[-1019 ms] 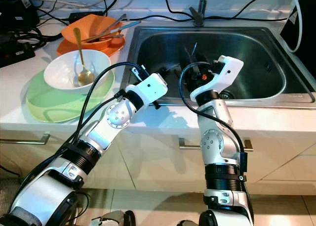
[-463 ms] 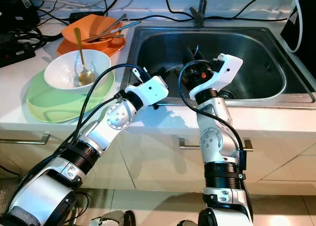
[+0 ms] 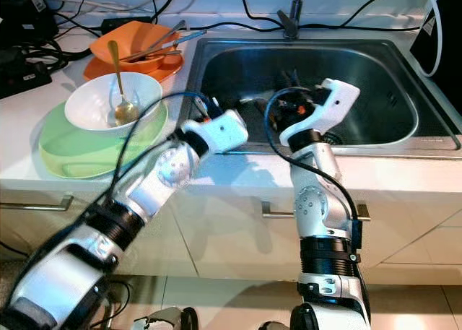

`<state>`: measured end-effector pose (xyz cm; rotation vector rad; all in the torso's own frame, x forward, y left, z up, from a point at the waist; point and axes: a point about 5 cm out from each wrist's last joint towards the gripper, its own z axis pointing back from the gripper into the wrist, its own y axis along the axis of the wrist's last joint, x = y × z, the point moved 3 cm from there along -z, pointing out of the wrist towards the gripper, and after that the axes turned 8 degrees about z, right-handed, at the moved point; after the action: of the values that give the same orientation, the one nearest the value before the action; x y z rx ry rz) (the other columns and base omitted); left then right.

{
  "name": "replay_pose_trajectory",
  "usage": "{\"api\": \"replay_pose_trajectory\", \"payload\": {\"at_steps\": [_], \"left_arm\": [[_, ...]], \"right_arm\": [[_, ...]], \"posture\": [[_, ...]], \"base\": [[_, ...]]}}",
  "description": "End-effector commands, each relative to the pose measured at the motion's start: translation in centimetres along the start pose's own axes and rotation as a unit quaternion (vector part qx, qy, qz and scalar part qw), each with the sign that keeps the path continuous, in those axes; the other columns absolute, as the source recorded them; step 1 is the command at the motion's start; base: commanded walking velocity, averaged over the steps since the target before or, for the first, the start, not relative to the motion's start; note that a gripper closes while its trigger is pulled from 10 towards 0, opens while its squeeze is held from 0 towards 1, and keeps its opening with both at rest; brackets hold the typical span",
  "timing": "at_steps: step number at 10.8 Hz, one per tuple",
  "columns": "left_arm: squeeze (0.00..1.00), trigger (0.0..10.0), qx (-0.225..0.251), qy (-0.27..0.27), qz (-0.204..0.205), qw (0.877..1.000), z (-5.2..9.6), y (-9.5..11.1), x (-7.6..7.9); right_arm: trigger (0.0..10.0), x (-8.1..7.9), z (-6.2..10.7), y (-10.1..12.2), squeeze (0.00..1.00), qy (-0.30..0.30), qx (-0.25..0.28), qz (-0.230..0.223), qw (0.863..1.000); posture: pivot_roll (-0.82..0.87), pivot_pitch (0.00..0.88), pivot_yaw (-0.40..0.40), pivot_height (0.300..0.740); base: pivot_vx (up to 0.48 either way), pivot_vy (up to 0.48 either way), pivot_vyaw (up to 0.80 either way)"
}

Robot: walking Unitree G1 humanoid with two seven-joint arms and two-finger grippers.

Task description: Kitchen organization

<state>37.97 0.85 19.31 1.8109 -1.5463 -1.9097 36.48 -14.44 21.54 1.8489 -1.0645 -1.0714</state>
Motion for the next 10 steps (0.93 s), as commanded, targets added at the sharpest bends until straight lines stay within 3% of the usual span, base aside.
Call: {"api": "replay_pose_trajectory", "payload": {"at_steps": [1, 6, 7, 10], "left_arm": [[1.0, 10.0, -0.007, 0.011, -0.013, 1.0, -0.2, -0.2, -0.5], [1.0, 10.0, -0.009, 0.025, -0.015, 1.0, -0.2, -0.2, -0.8], [0.0, 10.0, -0.009, 0.022, -0.015, 1.0, -0.2, -0.2, -0.7], [0.0, 10.0, 0.004, 0.004, -0.001, 1.0, 0.0, 0.1, 0.2]], "right_arm": [[0.0, -0.2, -0.4, 0.2, 0.0, 0.003, 0.003, -0.002, 1.0], [0.0, 0.0, -0.5, 0.2, 0.0, -0.006, 0.003, -0.006, 1.0], [0.0, 0.2, -0.6, 0.2, 0.0, -0.011, 0.002, -0.006, 1.0], [0.0, 3.3, -1.1, 1.1, 0.0, -0.098, 0.017, 0.007, 0.995]], "posture": [[0.02, 0.071, 0.065, 0.74], [0.03, 0.08, 0.064, 0.74], [0.03, 0.08, 0.064, 0.74], [0.03, 0.054, 0.067, 0.74]], "base": [[0.0, 0.0, 0.0], [0.0, 0.0, 0.0], [0.0, 0.0, 0.0], [0.0, 0.0, 0.0]]}}
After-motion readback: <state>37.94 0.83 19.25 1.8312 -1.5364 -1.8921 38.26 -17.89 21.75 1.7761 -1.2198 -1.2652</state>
